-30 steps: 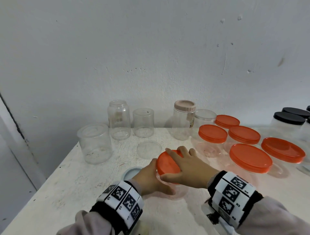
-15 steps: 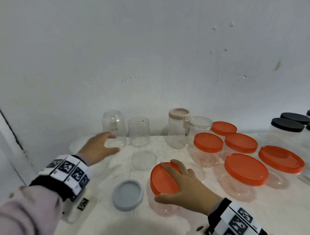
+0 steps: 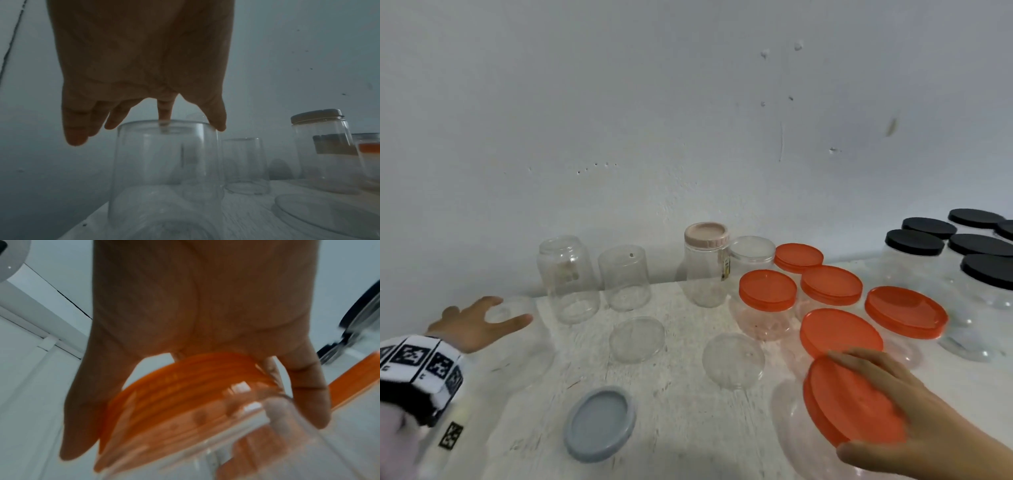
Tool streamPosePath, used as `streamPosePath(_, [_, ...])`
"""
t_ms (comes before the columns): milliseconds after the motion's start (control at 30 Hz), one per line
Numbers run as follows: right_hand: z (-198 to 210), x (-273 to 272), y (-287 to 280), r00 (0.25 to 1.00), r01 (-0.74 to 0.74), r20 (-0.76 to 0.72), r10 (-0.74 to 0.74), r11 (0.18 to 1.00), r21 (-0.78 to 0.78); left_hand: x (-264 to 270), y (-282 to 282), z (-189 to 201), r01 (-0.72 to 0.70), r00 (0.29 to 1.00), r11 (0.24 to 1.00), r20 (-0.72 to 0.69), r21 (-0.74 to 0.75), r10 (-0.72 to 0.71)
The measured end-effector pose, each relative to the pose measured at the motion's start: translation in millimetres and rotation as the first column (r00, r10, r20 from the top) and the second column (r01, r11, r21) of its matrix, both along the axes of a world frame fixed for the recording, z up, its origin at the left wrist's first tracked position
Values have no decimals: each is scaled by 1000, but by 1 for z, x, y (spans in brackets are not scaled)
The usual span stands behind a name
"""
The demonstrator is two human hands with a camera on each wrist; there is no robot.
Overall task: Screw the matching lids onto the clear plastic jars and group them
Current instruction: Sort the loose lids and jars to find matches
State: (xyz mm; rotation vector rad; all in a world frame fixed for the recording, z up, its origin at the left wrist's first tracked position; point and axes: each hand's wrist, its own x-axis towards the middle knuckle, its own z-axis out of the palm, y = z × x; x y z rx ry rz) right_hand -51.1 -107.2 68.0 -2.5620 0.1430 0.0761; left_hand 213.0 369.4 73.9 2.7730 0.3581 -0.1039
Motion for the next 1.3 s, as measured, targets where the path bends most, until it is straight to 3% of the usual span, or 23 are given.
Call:
streamPosePath(200, [-5,-25,-49,983,182,-11,-182,983,1,15,9,-23,13,997,1000,81,5,-14])
streamPosePath(400, [-2,-13,-27,996,3,-92,-9,998,-62,13,12,-30,-37,980,994,193,-106,57])
streamPosePath(633, [2,15,10,981,-151,-138,136,983,-107,3,29,-31,3,939,909,313,-416,140])
streamPosePath(733, [-3,28,23,977,-179,-137,162,976,-126,-9,26,-27,35,937,811,302,-585,177])
streamPosePath(833, [-9,41,33,981,-161,-131,143,978,-136,-30,14,-17,67,957,623,227,-780,181])
streamPosePath(900, [-13,47,39,985,-122,-136,104,984,-131,-45,6,-12,90,982,478,158,-874,105])
streamPosePath(967, [-18,52,46,991,-74,-120,60,990,-122,-51,3,-12,92,993,343,110,-935,35])
streamPosePath(1100, [-23,60,58,995,7,-96,-20,992,-129,-57,1,-11,26,999,143,20,-989,-44])
streamPosePath(1300, [-25,74,78,987,92,-115,-111,983,-161,-56,7,-16,-1,990,142,-21,-990,-140])
